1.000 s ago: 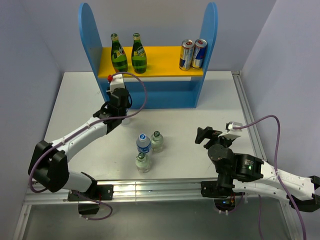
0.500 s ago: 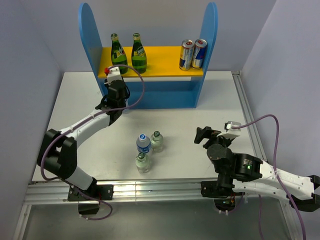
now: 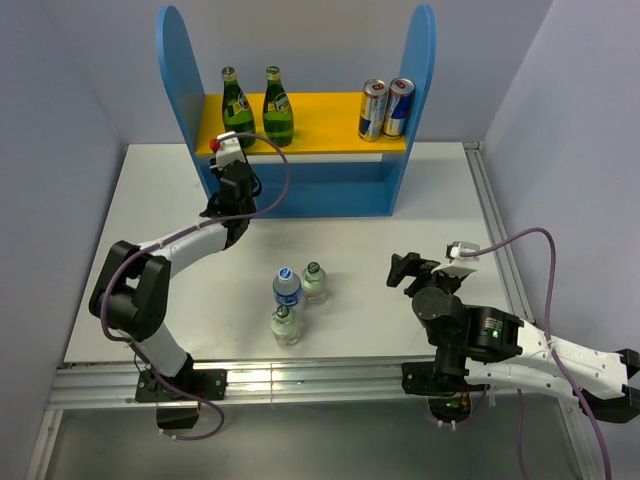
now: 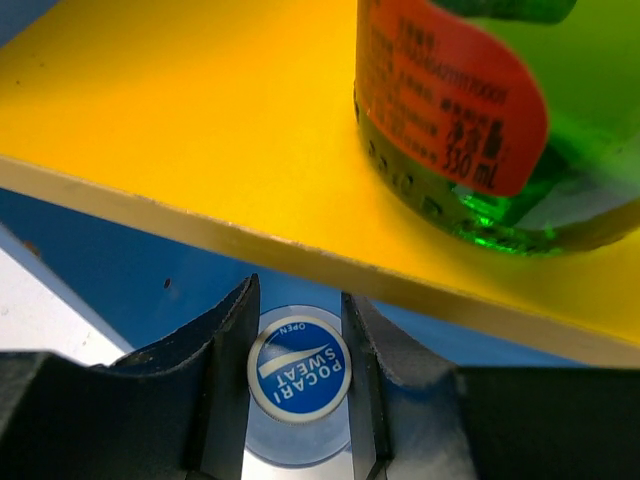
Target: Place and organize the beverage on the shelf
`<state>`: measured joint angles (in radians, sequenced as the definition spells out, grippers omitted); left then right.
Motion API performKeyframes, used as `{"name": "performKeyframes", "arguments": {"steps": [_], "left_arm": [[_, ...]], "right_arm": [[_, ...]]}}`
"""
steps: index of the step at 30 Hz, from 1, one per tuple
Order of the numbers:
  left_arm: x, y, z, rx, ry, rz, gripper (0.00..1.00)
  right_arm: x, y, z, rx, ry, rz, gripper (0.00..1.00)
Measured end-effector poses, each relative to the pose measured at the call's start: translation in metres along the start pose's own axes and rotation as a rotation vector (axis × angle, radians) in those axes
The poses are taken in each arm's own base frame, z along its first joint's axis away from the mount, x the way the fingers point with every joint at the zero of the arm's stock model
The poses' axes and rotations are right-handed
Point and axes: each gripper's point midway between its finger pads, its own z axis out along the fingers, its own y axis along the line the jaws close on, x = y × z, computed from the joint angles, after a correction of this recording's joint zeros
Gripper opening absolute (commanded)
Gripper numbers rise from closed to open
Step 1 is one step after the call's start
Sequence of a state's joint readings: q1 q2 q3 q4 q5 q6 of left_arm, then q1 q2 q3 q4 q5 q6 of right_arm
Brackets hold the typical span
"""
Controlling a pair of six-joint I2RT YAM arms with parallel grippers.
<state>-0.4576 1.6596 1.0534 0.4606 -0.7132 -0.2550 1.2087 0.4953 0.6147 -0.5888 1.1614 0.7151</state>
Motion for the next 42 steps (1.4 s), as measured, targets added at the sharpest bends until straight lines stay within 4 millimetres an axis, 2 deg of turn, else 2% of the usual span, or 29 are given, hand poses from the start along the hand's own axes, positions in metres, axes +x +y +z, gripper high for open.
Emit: {"name": "performKeyframes", "arguments": {"steps": [7,33,34,35,36,38,39,41,42], "left_arm": [[-0.001,-0.001,0.01,-0.018,-0.03,-0.014,0.0],[-0.006,0.005,0.019,-0.092,-0.125,-0.034,0.01],[-0.006,0.006,0.019,-0.093,-0.126,-0.035,0.06],[-0.006,0.006,0.02,-0.094,-0.126,-0.035,0.16],[-0.006,0.006,0.02,-0.094,-0.125,-0.035,0.42],[-0.005,0.007,0.02,-0.101,-0.125,-0.041,0.61],[-0.004,0.007,0.02,-0.103,-0.124,-0.044,0.75],[-0.002,0.007,0.021,-0.104,-0.122,-0.049,0.83],[-0.002,0.007,0.022,-0.102,-0.122,-0.052,0.91]], "right_arm": [[0.0,0.0,0.0,0.0,-0.001,-0.002,0.98],[0.001,0.0,0.0,0.0,0.001,-0.003,0.98],[0.001,0.0,0.0,0.0,0.001,-0.004,0.98],[0.001,0.0,0.0,0.0,0.001,-0.004,0.98],[0.001,0.0,0.0,0.0,0.001,-0.005,0.98],[0.001,0.0,0.0,0.0,0.001,-0.005,0.98],[0.001,0.0,0.0,0.0,0.001,-0.005,0.98],[0.001,0.0,0.0,0.0,0.001,-0.005,0.98],[0.001,0.0,0.0,0.0,0.001,-0.005,0.98]]}}
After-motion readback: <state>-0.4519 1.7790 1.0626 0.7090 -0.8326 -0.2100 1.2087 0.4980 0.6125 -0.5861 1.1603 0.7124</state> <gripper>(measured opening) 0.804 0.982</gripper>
